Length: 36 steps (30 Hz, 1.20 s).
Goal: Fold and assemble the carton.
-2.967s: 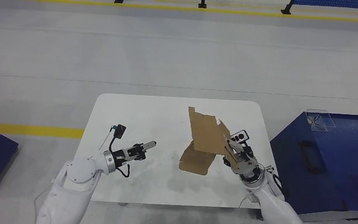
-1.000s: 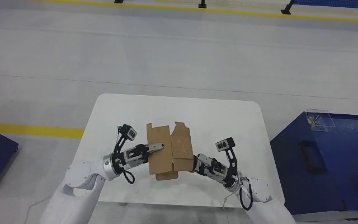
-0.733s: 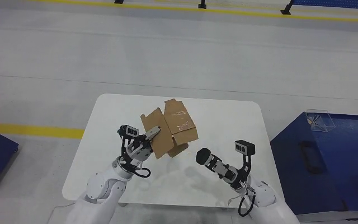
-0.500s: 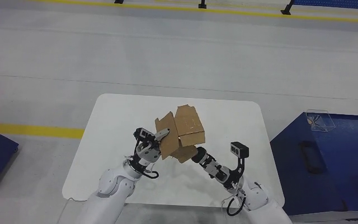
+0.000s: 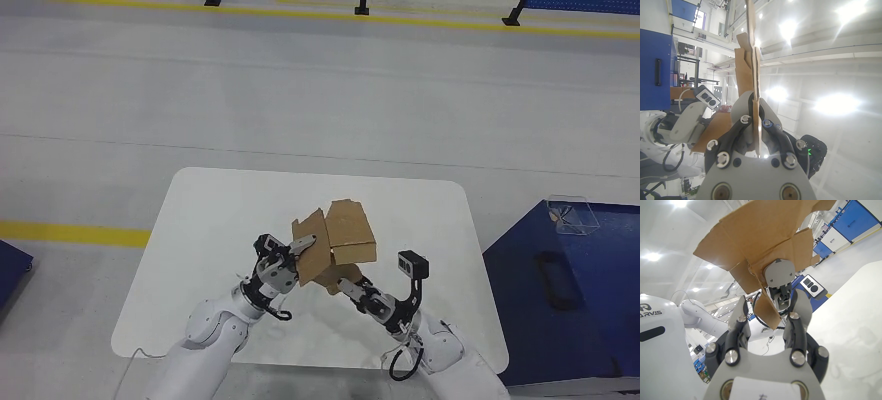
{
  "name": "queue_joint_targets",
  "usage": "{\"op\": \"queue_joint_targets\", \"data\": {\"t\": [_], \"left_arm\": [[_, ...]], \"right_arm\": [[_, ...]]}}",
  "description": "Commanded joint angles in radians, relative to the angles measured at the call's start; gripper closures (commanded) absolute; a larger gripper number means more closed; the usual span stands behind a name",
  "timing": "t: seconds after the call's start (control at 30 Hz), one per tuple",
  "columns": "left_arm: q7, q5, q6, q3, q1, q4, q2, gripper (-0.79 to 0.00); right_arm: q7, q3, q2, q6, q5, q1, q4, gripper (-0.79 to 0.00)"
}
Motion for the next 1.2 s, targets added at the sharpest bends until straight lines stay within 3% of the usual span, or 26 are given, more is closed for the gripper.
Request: {"op": "queue_joint_targets", "data": {"t": [0.0, 0.03, 0.07, 0.1, 0.3, 0.43, 0.53, 0.6, 0.77, 1.07, 1.17], "left_arm": [[-0.006, 0.003, 0.007, -0.002, 0.002, 0.004, -0.001, 0.000], [-0.007, 0.004, 0.014, -0.004, 0.003, 0.005, -0.001, 0.000], [-0.002, 0.007, 0.014, -0.008, 0.004, 0.007, -0.001, -0.142], [0.005, 0.013, 0.010, -0.012, 0.006, 0.007, -0.001, -0.785], [0.094, 0.117, -0.049, -0.077, 0.011, 0.043, 0.007, -0.785], [0.211, 0.233, -0.087, -0.184, 0.003, 0.131, 0.025, -0.785], [0.262, 0.289, -0.067, -0.256, -0.011, 0.175, 0.040, -0.785], [0.241, 0.307, -0.034, -0.287, -0.017, 0.180, 0.048, -0.785], [0.164, 0.390, -0.064, -0.310, -0.015, 0.137, 0.059, -0.785], [0.016, 0.380, -0.133, -0.248, -0.012, 0.017, 0.050, -0.785], [-0.016, 0.374, -0.114, -0.221, -0.023, 0.005, 0.046, -0.785]], "right_arm": [[-0.002, -0.003, -0.001, 0.000, -0.003, 0.002, 0.004, 0.000], [-0.003, -0.004, -0.001, 0.000, -0.005, 0.003, 0.009, 0.000], [-0.004, -0.006, -0.002, 0.000, -0.005, 0.004, 0.012, 0.000], [-0.005, -0.007, -0.002, 0.000, -0.005, 0.004, 0.015, 0.000], [0.000, -0.005, 0.002, 0.051, 0.003, -0.008, 0.001, 0.000], [0.052, 0.023, 0.015, 0.150, 0.025, -0.033, -0.048, 0.000], [0.120, 0.053, 0.030, 0.235, 0.036, -0.054, -0.095, 0.000], [0.166, 0.074, 0.039, 0.277, 0.018, -0.071, -0.128, 0.000], [0.271, 0.112, 0.059, 0.338, -0.044, -0.103, -0.215, 0.000], [0.414, 0.143, 0.086, 0.419, -0.160, -0.167, -0.356, 0.000], [0.434, 0.145, 0.092, 0.423, -0.196, -0.183, -0.387, 0.000]]}}
